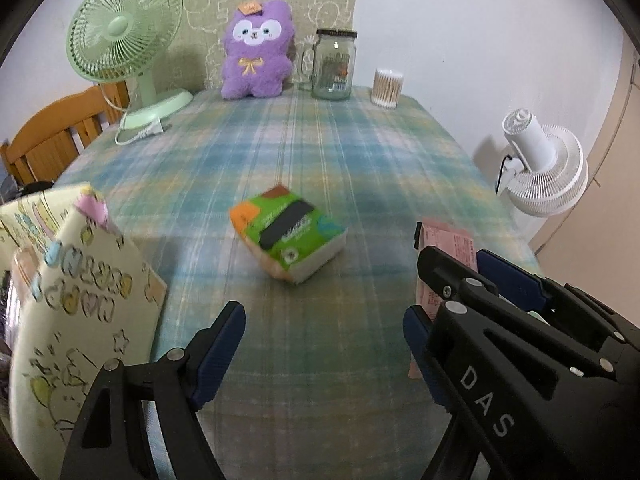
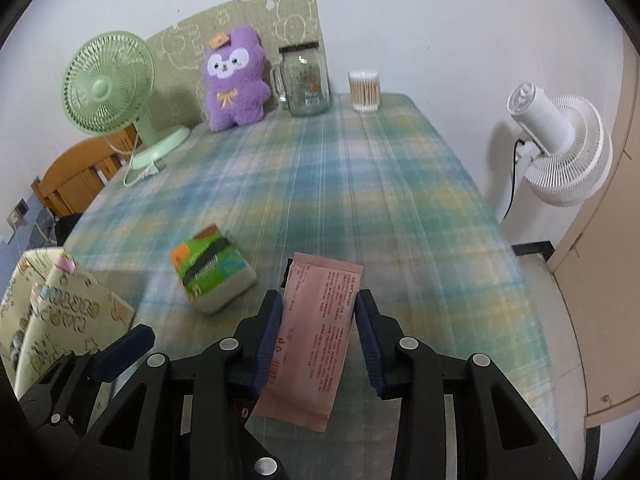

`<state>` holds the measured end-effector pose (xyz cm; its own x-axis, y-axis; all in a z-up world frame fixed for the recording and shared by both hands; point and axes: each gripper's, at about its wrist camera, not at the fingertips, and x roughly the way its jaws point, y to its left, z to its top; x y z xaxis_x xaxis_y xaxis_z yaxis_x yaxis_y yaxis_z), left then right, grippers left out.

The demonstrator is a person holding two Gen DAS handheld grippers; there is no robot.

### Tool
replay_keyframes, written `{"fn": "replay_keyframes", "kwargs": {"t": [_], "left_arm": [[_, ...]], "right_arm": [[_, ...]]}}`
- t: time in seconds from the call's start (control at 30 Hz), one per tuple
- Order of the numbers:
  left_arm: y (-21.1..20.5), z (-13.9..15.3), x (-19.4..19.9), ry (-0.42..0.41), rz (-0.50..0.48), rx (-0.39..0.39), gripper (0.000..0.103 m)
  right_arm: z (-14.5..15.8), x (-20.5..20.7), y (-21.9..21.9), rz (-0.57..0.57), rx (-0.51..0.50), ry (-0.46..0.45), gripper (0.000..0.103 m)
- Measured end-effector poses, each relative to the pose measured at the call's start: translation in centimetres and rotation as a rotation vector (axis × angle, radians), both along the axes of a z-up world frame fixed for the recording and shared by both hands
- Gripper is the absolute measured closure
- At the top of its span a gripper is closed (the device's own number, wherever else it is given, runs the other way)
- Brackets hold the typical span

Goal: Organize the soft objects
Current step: 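Grasp the pink envelope with the right tool while the left tool approaches the tissue pack, then close the left tool on the green tissue pack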

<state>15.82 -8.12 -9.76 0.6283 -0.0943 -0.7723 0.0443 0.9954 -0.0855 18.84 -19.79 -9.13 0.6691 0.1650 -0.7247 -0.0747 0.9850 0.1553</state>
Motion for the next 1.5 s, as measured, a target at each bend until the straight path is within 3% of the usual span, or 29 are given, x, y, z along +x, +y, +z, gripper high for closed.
{"fn": "replay_keyframes", "kwargs": {"t": [0.3, 0.67, 0.9, 0.93, 0.97, 1.27, 1.33, 1.37, 1.43, 1.5], "left_arm": [[-0.5, 1.7, 1.3, -0.025, 0.038, -0.003, 0.013], [-1.0, 2.6, 3.2, -0.045, 0.075, 0.018, 0.01], [-1.1, 1.8, 4.9, -0.022, 0.088, 0.017, 0.008], [-1.0, 1.5, 5.2, -0.012, 0.096, 0.019, 0.008], [-0.9, 1.2, 5.3, -0.004, 0.103, 0.023, 0.008], [-0.3, -1.2, 6.7, 0.05, 0.129, 0.025, 0.008], [-0.2, -1.6, 7.0, 0.063, 0.128, 0.008, 0.008], [-0.2, -1.8, 7.1, 0.069, 0.131, 0.003, 0.008], [-0.2, -2.0, 7.2, 0.066, 0.138, 0.007, 0.008], [-0.2, -2.3, 7.4, 0.07, 0.151, 0.011, 0.008]], "right_arm": [[2.3, 1.4, -0.6, 0.006, -0.004, -0.064, 0.062], [2.9, 3.7, -1.1, 0.008, 0.03, -0.078, 0.062], [2.0, 5.4, -1.2, 0.007, 0.037, -0.064, 0.065], [1.6, 5.8, -1.0, 0.014, 0.035, -0.055, 0.075], [1.4, 5.9, -1.0, 0.017, 0.033, -0.05, 0.076], [-1.3, 7.7, -0.4, 0.046, 0.055, 0.011, 0.076], [-1.6, 8.0, -0.3, 0.054, 0.053, 0.018, 0.072], [-1.7, 8.2, -0.3, 0.056, 0.051, 0.023, 0.061], [-1.9, 8.3, -0.4, 0.058, 0.063, 0.032, 0.05], [-2.2, 8.4, -0.4, 0.062, 0.068, 0.044, 0.049]]}}
